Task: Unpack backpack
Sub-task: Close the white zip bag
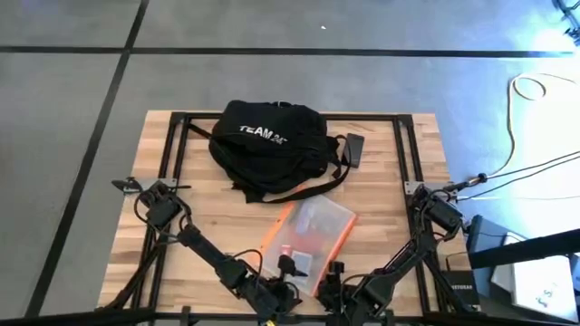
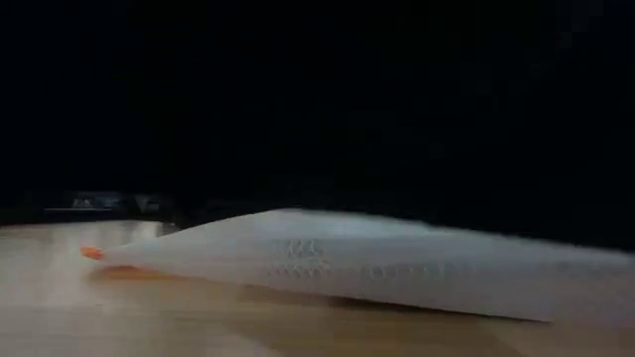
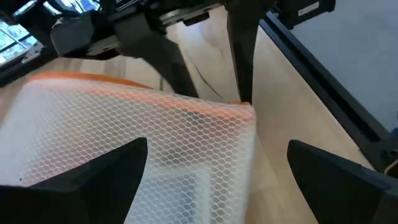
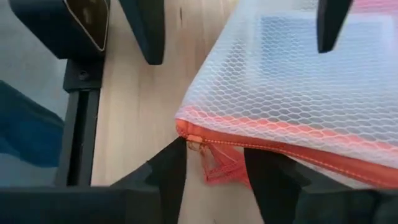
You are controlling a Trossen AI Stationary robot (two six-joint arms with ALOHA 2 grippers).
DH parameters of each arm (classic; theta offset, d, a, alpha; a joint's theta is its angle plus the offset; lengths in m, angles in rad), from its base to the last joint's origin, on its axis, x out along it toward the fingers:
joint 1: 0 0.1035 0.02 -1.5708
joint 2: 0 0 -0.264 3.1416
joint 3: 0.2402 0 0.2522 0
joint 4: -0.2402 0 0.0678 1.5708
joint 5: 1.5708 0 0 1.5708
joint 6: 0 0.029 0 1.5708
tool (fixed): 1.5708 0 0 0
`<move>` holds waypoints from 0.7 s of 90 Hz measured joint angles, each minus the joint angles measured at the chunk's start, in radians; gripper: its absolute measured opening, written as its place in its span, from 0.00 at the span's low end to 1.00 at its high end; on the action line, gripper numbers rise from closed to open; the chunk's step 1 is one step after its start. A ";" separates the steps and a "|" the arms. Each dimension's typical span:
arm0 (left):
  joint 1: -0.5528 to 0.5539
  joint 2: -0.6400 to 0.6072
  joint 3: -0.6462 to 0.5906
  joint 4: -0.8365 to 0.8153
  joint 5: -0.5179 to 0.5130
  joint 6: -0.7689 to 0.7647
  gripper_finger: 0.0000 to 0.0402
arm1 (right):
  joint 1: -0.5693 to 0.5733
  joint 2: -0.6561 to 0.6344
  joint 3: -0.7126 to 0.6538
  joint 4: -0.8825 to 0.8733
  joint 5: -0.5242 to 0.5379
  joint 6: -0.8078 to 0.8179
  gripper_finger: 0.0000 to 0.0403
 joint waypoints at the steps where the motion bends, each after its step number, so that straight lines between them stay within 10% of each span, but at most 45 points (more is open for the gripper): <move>1: 0.000 0.000 0.000 -0.001 0.000 -0.002 0.93 | 0.000 0.000 0.000 -0.001 -0.003 -0.002 0.32; 63: 0.013 0.031 -0.002 0.125 0.083 0.084 0.93 | 0.001 0.000 0.002 -0.024 -0.072 -0.017 0.00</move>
